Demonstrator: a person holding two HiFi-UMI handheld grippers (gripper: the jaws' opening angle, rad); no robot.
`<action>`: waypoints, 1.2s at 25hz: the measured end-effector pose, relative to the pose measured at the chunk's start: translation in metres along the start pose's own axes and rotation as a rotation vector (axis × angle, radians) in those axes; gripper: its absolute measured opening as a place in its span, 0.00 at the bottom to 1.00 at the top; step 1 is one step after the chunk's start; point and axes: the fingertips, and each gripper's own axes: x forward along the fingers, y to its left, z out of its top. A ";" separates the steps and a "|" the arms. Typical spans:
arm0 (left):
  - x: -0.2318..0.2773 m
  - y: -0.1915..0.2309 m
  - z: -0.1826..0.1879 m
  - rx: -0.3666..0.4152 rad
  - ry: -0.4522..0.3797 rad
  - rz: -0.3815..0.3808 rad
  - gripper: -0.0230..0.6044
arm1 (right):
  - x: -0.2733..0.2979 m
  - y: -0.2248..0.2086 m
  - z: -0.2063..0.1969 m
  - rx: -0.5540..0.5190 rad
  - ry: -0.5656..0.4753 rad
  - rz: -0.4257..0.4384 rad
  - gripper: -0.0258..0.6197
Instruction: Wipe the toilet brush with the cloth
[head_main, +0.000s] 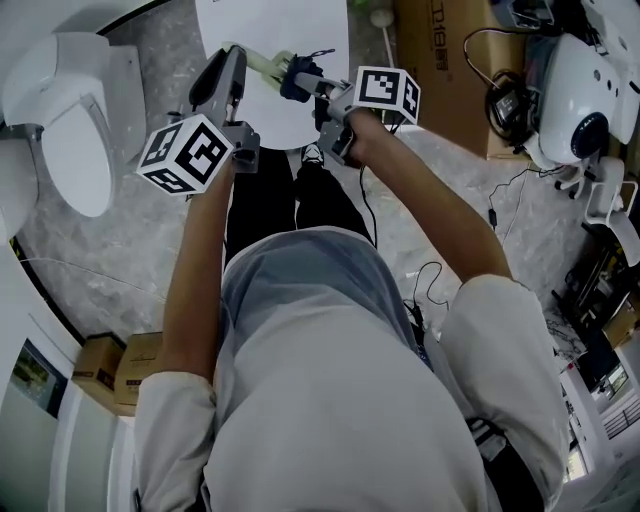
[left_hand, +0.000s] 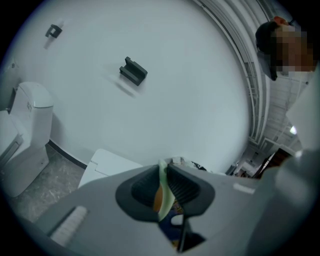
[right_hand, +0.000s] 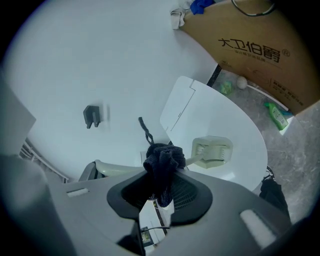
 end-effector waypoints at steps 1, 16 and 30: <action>0.000 0.000 0.000 -0.002 0.000 0.002 0.04 | -0.001 0.004 0.001 -0.001 -0.002 0.004 0.16; -0.006 0.000 0.000 -0.034 -0.029 0.033 0.04 | -0.024 0.065 -0.006 -0.001 0.004 0.104 0.16; -0.012 0.000 -0.002 -0.025 -0.048 0.061 0.04 | -0.034 0.099 -0.010 -0.068 0.034 0.158 0.16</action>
